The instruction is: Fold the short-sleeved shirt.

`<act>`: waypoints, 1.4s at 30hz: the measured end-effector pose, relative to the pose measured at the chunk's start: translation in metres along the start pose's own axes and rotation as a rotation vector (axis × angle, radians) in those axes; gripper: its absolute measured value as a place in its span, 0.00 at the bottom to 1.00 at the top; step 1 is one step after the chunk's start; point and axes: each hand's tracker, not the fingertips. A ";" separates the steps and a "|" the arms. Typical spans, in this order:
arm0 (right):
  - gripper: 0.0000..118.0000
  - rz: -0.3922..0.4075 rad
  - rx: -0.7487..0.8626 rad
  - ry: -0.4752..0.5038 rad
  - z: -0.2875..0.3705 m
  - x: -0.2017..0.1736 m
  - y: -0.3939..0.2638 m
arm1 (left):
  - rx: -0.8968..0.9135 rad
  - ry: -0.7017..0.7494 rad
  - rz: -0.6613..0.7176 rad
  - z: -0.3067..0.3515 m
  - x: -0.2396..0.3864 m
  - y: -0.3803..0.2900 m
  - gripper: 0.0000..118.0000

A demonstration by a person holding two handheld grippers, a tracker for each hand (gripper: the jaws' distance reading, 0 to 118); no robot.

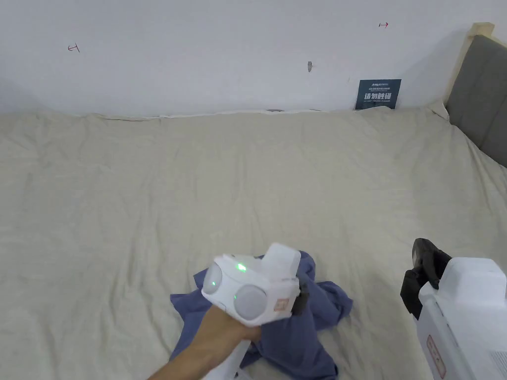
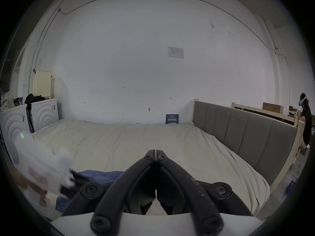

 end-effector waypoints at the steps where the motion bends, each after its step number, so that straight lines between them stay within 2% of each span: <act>1: 0.01 -0.004 -0.003 0.004 -0.001 -0.001 -0.002 | -0.036 0.009 -0.017 -0.010 0.000 -0.009 0.02; 7: 0.01 0.009 -0.020 0.031 -0.003 -0.009 -0.005 | -0.163 0.083 -0.050 -0.057 0.003 -0.055 0.02; 9: 0.01 0.016 -0.023 0.037 -0.003 -0.010 -0.004 | -0.147 0.089 -0.059 -0.057 0.006 -0.059 0.08; 10: 0.01 0.017 -0.022 0.038 -0.003 -0.010 -0.003 | -0.138 0.091 -0.052 -0.072 -0.001 -0.059 0.16; 11: 0.01 0.018 -0.022 0.038 -0.002 -0.011 -0.002 | -0.121 0.081 -0.039 -0.078 -0.006 -0.058 0.32; 12: 0.01 0.019 -0.018 0.037 -0.002 -0.011 -0.001 | -0.094 0.041 -0.003 -0.074 -0.009 -0.054 0.63; 13: 0.01 0.019 -0.014 0.036 -0.001 -0.011 0.000 | -0.070 0.019 0.027 -0.069 -0.010 -0.052 0.86; 14: 0.01 0.020 -0.010 0.035 0.000 -0.011 0.002 | -0.046 0.021 0.059 -0.063 -0.011 -0.048 1.00; 17: 0.01 0.024 0.004 0.033 0.003 -0.012 0.009 | 0.108 0.075 0.125 -0.034 -0.015 -0.034 0.94; 21: 0.01 0.024 0.029 0.033 0.006 -0.014 0.019 | 0.263 0.125 0.188 0.010 -0.034 -0.016 0.94; 22: 0.01 0.026 0.036 0.034 0.006 -0.015 0.022 | 0.320 0.148 0.195 0.061 -0.017 -0.023 0.94; 27: 0.01 0.024 0.071 0.039 0.005 -0.023 0.035 | 0.527 0.326 0.223 0.132 -0.038 -0.019 0.94; 33: 0.02 0.024 0.102 0.054 0.001 -0.033 0.046 | 0.654 0.572 0.192 0.173 -0.066 -0.031 0.94; 35: 0.02 0.029 0.108 0.057 0.000 -0.037 0.049 | 0.678 0.615 0.196 0.181 -0.075 -0.034 0.92; 36: 0.02 0.031 0.110 0.061 0.000 -0.039 0.050 | 0.681 0.636 0.204 0.185 -0.077 -0.037 0.84; 37: 0.02 0.032 0.112 0.065 0.000 -0.041 0.051 | 0.689 0.645 0.205 0.188 -0.079 -0.039 0.72; 38: 0.02 0.033 0.113 0.068 0.000 -0.042 0.052 | 0.701 0.656 0.206 0.191 -0.082 -0.040 0.54; 39: 0.02 0.034 0.115 0.072 -0.001 -0.044 0.052 | 0.703 0.665 0.200 0.192 -0.083 -0.042 0.21; 40: 0.02 0.034 0.116 0.073 -0.001 -0.045 0.052 | 0.698 0.666 0.196 0.194 -0.085 -0.042 0.02; 42: 0.02 0.033 0.116 0.080 -0.002 -0.047 0.051 | 0.677 0.694 0.194 0.194 -0.089 -0.042 0.00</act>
